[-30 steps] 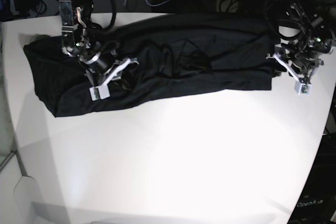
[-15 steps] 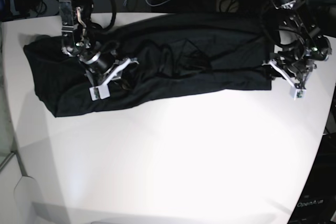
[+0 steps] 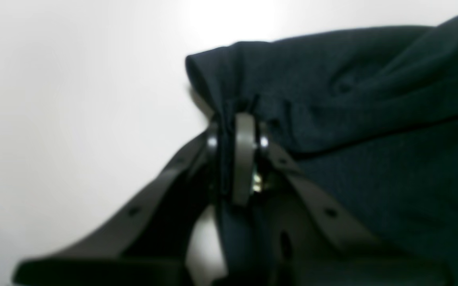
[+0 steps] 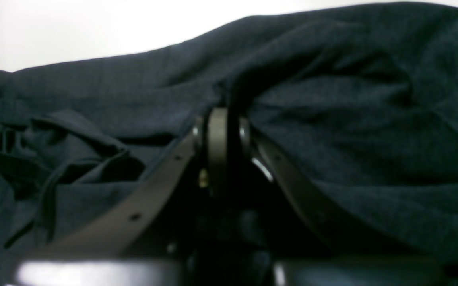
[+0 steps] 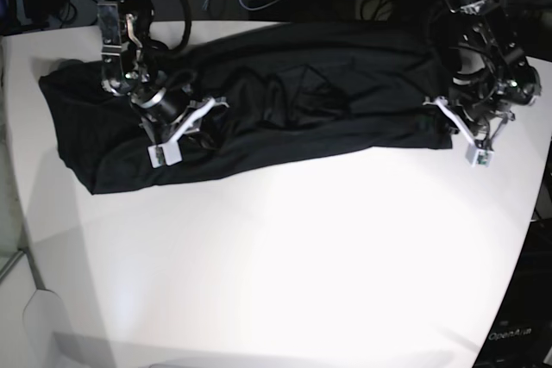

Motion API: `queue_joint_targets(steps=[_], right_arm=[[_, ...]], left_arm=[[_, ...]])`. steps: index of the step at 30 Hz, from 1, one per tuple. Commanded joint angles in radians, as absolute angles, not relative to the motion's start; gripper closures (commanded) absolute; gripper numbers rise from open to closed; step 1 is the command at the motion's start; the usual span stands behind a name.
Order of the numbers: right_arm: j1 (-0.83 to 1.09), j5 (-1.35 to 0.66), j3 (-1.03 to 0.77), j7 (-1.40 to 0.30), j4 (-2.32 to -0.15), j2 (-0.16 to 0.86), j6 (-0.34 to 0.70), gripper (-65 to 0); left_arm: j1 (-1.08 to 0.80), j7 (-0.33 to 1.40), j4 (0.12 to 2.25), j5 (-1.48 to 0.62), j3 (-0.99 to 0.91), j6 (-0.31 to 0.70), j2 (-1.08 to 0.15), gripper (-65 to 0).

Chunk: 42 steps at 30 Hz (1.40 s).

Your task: Fold the T-shirt properly

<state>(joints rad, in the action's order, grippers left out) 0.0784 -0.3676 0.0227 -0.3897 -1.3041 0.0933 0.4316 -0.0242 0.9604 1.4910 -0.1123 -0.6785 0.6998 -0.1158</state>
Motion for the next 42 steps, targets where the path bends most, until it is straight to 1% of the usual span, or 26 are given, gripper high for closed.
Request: queue_joint_targets(steps=[1,9,14,17,22,26,29,40,42], right_arm=[[0.091,-0.291,0.025,-0.503,-1.283,0.088,0.392,-2.5],[0.090,-0.289,0.025,-0.503,-1.283,0.079,0.392,-2.5],[0.090,-0.289,0.025,-0.503,-1.283,0.079,0.392,-2.5],[0.090,-0.289,0.025,-0.503,-1.283,0.079,0.390,-2.5],[0.090,-0.289,0.025,-0.503,-1.283,0.079,0.390,-2.5],[0.090,-0.289,0.024,-0.503,-1.283,0.079,0.390,-2.5],[0.090,-0.289,0.024,-0.503,-1.283,0.079,0.390,-2.5],[0.074,-0.289,0.025,-0.504,-1.254,0.064,0.390,-2.5],[0.068,-0.289,0.025,-0.503,-1.242,0.064,0.390,-2.5]], left_arm=[[-0.018,0.949,1.531,-0.120,-0.697,0.698,-0.130,-2.7],[-0.085,0.944,1.633,-0.119,-0.725,0.698,-0.117,-2.7],[-0.090,0.935,1.616,-0.113,-0.725,0.698,-0.119,-2.7],[-0.087,0.900,1.598,-0.111,-0.725,0.698,-0.120,-2.7],[-0.105,0.941,1.659,-0.120,-0.725,0.698,-0.116,-2.7],[-0.110,0.946,1.670,-0.122,-0.723,0.698,-0.114,-2.7],[-0.148,0.940,1.670,-0.120,-0.704,0.698,-0.114,-2.7],[-0.177,0.938,1.667,-0.110,-0.700,0.698,-0.156,-3.0],[-0.177,0.938,1.672,-0.081,-0.699,0.698,-0.166,-3.0]])
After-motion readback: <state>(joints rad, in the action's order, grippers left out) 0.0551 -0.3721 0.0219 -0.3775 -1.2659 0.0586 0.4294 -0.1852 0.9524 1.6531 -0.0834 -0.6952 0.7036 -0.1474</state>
